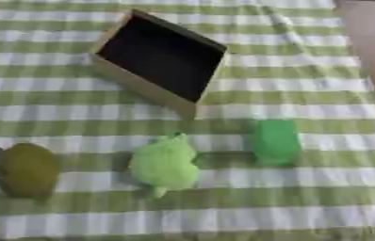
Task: Pick up objects on the table and place them in the box.
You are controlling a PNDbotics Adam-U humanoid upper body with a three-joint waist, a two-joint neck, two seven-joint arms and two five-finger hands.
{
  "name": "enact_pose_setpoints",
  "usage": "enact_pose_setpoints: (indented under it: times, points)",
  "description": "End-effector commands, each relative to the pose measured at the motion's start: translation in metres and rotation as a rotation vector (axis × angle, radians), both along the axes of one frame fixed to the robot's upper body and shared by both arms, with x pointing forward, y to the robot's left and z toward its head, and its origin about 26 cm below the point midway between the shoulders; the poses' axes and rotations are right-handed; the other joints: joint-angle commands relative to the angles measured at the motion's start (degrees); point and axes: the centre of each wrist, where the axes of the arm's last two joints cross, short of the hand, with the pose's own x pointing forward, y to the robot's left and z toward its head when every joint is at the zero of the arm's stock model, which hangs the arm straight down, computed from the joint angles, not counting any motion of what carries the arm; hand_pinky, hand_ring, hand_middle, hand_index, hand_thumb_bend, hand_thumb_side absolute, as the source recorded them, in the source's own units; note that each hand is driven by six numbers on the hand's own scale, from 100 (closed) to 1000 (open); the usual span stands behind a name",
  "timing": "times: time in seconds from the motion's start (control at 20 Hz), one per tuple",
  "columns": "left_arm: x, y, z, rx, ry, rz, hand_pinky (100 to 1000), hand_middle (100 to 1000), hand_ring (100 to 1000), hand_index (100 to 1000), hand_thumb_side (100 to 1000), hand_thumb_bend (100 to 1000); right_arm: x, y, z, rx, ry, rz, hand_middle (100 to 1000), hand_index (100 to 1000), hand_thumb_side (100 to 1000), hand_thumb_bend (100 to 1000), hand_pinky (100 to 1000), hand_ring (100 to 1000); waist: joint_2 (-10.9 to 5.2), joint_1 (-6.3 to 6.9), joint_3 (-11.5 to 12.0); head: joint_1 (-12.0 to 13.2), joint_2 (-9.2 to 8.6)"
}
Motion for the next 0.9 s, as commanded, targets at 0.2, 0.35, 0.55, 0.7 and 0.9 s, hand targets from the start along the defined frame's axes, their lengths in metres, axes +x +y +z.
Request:
enact_pose_setpoints:
  times: [0.2, 0.35, 0.55, 0.7, 0.9]
  points:
    - [-0.004, 0.005, 0.007, 0.038, -0.026, 0.017, 741, 786, 852, 890, 584, 100, -0.013, -0.019, 0.029, -0.298, -0.258, -0.022, 655, 928, 384, 100, 926, 1000, -1.0, -0.95, -0.6, 0.1, 0.32]
    - [-0.004, 0.007, 0.005, 0.059, -0.028, 0.025, 740, 787, 853, 890, 579, 100, -0.016, -0.024, 0.036, -0.382, -0.297, -0.049, 690, 929, 283, 100, 917, 1000, -1.06, -0.88, -0.6, 0.2, 0.32]
    - [-0.005, 0.011, 0.004, 0.081, -0.037, 0.037, 740, 787, 853, 890, 575, 100, -0.019, -0.027, 0.047, -0.523, -0.351, -0.066, 746, 933, 215, 100, 914, 1000, -1.18, -0.84, -0.8, 0.3, 0.36]
    - [-0.006, 0.012, 0.002, 0.097, -0.034, 0.043, 739, 788, 854, 890, 574, 100, -0.021, -0.028, 0.053, -0.637, -0.37, -0.067, 768, 942, 158, 100, 930, 1000, -1.2, -0.89, -0.9, 0.2, 0.38]
    - [-0.006, 0.012, 0.0, 0.108, -0.031, 0.044, 739, 789, 855, 890, 573, 100, -0.02, -0.025, 0.056, -0.774, -0.366, -0.06, 781, 958, 199, 100, 971, 1000, -1.13, -0.9, -0.9, 0.1, 0.37]
